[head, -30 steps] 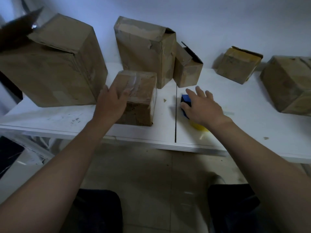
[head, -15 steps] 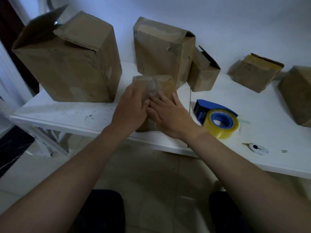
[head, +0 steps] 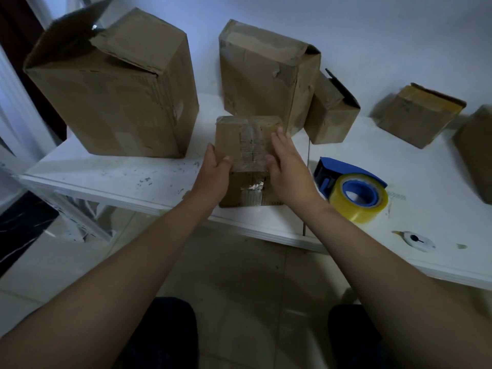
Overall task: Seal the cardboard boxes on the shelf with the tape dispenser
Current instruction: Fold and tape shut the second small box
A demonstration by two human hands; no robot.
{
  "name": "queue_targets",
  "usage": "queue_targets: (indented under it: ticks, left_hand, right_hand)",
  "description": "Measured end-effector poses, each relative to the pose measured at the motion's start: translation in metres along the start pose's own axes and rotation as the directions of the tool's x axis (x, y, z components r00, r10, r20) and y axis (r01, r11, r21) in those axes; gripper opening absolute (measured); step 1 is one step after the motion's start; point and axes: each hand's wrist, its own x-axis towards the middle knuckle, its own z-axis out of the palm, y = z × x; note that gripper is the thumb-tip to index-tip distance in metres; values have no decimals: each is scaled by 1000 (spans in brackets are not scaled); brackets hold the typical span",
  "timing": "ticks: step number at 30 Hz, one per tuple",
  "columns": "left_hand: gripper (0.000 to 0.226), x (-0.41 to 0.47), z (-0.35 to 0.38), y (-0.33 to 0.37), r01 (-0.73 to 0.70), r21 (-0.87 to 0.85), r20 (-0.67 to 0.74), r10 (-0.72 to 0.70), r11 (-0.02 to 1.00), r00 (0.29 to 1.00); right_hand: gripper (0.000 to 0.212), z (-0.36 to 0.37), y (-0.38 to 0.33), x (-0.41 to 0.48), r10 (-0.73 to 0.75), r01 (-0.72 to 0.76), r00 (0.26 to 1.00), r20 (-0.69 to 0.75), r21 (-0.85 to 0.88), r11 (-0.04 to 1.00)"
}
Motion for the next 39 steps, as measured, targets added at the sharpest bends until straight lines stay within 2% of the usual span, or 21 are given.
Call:
queue_targets:
  ticks: [4,8,10,13,14,17,18,21,24,27,29,32,35,39]
  left_hand:
    - [37,0,1,-1,43,-236,29,-38,971,999]
    - [41,0,5,-4,96,-302,24,-93,949,995]
    - [42,-4,8,-5,95,-304,21,-93,948,995]
    - [57,-7,7,-3,99,-216,53,-89,971,995]
    - [68,-8,3,-2,102,-144,76,-92,984,993]
    - [126,2,-9,-9,82,111,111,-94,990,989]
    - [130,2,-13,-8,71,194,105,-92,978,990]
    - [118,-4,-22,-3,-65,361,175,0,930,985]
    - [98,-7,-26,-7,-194,403,341,50,894,939]
    - [81,-6,-30,-10,-264,481,336,102,836,936]
    - [68,-7,-32,-6,-296,520,317,141,801,938]
    - [87,-17,-31,6,-357,547,331,196,757,923]
    - [79,-27,-21,22,-422,567,324,279,707,904]
    - [83,-38,9,65,-509,556,314,401,657,861]
  right_hand:
    - [56,3,12,3,159,-143,987,-22,325,935]
    - [51,5,17,1,247,-223,969,33,555,802]
    - [60,5,17,-3,300,-299,949,101,597,744]
    - [88,7,19,-6,424,-465,882,208,541,701]
    - [93,5,19,-6,434,-488,871,230,493,720]
    - [95,-8,19,-6,427,-483,872,238,274,832]
    - [95,-12,19,-6,403,-446,890,214,224,866]
    - [91,-19,16,-9,304,-332,938,167,178,926]
    - [86,-21,15,-11,271,-314,932,242,159,936]
    - [73,-28,17,-17,167,-209,941,295,117,971]
    - [57,-35,21,-21,154,-177,936,316,46,983]
    - [41,-52,22,-29,168,-172,947,274,-10,985]
    - [42,-80,15,-39,137,-142,977,166,17,990]
    - [36,-131,17,-50,124,-124,992,18,-7,992]
